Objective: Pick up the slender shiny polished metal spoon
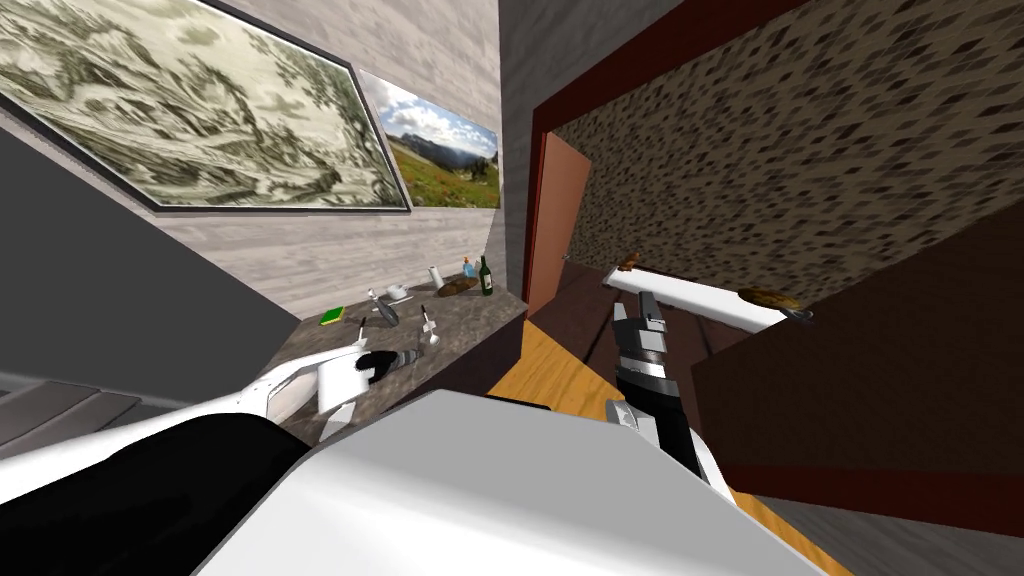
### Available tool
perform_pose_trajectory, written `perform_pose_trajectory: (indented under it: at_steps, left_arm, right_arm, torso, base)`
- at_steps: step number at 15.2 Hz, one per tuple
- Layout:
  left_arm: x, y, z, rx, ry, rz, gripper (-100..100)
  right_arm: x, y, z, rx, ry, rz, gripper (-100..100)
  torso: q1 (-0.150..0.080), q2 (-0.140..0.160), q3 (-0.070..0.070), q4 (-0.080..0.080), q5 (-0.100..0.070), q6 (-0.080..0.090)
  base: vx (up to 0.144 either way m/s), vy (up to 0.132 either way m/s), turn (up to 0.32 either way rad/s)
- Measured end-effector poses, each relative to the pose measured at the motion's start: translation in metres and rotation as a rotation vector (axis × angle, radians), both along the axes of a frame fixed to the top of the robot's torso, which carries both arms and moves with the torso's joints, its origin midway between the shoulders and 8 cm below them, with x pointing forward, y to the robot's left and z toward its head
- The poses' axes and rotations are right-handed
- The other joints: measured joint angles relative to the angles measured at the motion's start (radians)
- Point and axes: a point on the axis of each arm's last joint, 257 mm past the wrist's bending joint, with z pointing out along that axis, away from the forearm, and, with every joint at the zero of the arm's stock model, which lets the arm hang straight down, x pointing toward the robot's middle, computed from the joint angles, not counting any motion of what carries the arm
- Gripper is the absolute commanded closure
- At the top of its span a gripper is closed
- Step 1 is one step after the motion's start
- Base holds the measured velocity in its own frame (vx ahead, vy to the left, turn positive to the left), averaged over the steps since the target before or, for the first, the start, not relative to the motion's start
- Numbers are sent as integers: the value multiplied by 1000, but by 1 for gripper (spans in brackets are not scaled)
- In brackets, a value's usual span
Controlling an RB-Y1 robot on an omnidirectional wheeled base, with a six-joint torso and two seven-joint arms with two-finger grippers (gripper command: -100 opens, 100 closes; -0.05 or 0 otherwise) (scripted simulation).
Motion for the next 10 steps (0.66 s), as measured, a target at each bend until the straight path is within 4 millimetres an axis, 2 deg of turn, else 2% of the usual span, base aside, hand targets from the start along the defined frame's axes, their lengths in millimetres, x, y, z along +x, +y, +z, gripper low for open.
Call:
perform_pose_trajectory:
  at_steps: [3,7,8,10]
  left_arm:
    - [-10,-10,-3,2,40,-26,-100]
    - [-13,2,-12,5,33,-6,-100]
    - [-13,3,-13,5,32,-6,100]
    - [-13,-4,-8,3,35,-17,100]
  right_arm:
    - [0,0,0,0,0,0,0]
    - [0,0,0,0,0,0,0]
    - [0,0,0,0,0,0,0]
    - [0,0,0,0,0,0,0]
  torso:
    - [-2,0,0,0,0,0]
    - [-5,2,1,0,-1,0]
    - [-5,2,1,0,-1,0]
    - [-5,2,1,1,-1,-1]
  base:
    - [21,27,-36]
    - [-3,-7,-69]
    - [-1,2,93]
    - [1,4,96]
